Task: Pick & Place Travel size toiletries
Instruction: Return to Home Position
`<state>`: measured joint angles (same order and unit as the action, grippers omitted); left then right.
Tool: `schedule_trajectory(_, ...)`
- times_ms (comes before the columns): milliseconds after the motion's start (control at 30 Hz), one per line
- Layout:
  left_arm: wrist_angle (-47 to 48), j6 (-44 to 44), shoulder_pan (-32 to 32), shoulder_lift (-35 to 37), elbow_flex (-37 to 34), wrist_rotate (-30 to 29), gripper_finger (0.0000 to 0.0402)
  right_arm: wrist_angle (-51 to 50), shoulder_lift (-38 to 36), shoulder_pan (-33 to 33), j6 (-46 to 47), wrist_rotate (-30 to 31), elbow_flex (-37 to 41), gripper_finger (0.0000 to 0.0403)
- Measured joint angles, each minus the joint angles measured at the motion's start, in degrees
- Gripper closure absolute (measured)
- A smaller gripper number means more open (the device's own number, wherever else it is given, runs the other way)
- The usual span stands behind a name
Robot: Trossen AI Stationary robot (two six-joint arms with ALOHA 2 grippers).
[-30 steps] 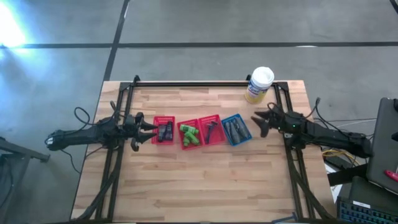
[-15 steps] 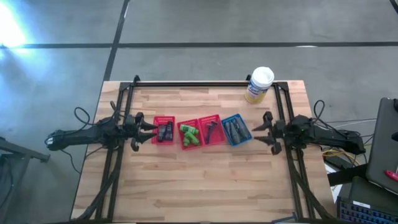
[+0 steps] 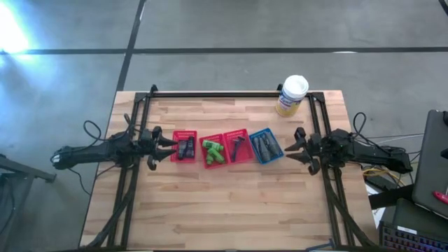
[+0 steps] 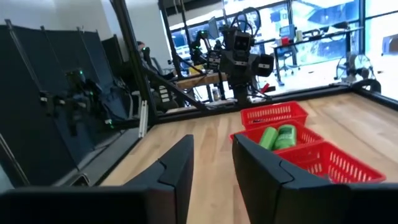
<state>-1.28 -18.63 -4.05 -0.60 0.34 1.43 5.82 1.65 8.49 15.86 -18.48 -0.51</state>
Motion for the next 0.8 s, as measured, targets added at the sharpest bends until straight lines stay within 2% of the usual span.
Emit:
schedule_trajectory(500, 0.0, 0.0, 0.0, 0.0, 0.0, 0.0, 0.0223, 0.0, 0.0, 0.0, 0.3, 0.0, 0.0, 0.0345)
schedule_trajectory(800, 0.0, 0.0, 0.0, 0.0, 0.0, 0.0, 0.0223, 0.0, 0.0, 0.0, 0.3, 0.0, 0.0, 0.0360)
